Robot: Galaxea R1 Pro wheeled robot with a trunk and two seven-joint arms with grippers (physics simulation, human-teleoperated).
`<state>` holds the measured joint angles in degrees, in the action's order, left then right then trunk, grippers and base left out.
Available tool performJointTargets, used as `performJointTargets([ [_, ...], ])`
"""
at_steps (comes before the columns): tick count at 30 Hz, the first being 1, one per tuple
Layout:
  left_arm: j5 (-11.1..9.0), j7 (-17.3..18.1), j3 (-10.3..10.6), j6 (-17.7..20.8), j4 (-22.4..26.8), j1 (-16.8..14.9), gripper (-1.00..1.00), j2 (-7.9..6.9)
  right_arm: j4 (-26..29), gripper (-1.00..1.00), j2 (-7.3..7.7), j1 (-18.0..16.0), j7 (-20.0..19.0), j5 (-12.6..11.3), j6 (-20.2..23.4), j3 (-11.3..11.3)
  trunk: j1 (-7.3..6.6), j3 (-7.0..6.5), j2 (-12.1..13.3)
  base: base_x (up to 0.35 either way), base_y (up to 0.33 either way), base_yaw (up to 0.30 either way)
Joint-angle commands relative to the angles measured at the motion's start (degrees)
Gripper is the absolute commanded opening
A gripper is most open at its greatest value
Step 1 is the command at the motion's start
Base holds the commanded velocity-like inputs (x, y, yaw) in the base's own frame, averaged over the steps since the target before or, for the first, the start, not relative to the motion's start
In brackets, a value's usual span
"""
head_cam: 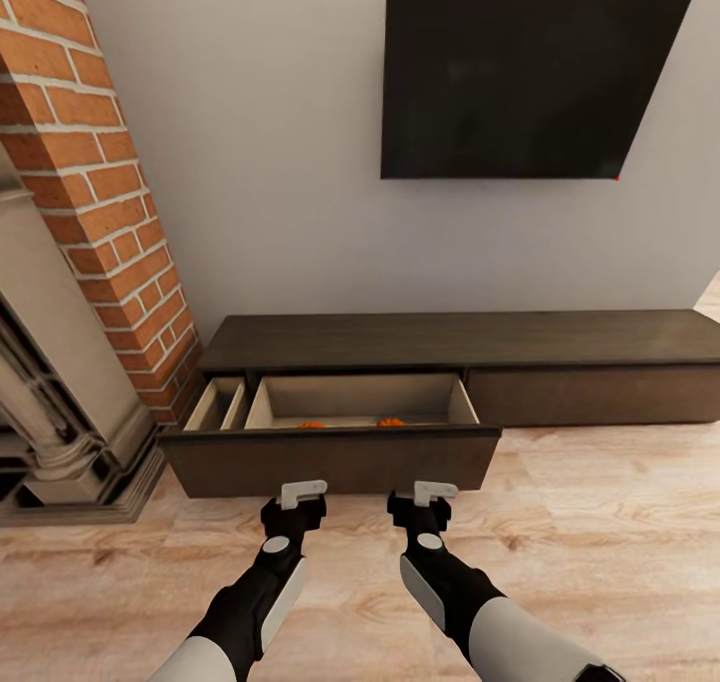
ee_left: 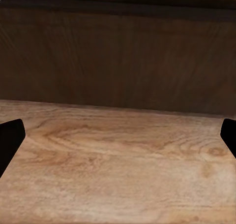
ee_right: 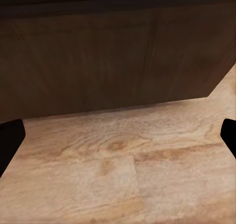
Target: Place each of the two pumpkins and all three candles from the living room inside a cabinet in the living room (use any cabinet), then make sure every cabinet is closed, and position the cauldron so it is next to a table in the living room.
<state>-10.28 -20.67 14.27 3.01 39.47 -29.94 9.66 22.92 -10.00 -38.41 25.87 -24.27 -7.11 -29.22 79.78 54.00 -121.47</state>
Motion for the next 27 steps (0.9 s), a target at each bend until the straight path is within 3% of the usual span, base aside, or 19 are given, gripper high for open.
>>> performJointTargets([
  [1,-0.5,-0.5,0.3,-0.1,0.1,0.0,1.0,-0.06,-0.1,1.0,0.0,-0.1,0.3,-0.6,-0.4,-0.5,0.22,0.23,-0.4,0.0,0.0,0.0],
  [6,-0.4,-0.4,0.3,-1.7,-1.5,0.0,1.0,0.0,-0.2,1.0,0.0,-0.1,0.3,-0.6,-0.5,-0.7,1.31,1.13,-2.4,0.0,0.0,0.0],
  [27,-0.3,-0.4,0.4,-1.9,-1.8,0.0,1.0,0.01,-0.2,1.0,0.0,-0.1,0.3,-0.6,-0.5,-0.7,5.93,4.9,-10.9,0.0,0.0,0.0],
])
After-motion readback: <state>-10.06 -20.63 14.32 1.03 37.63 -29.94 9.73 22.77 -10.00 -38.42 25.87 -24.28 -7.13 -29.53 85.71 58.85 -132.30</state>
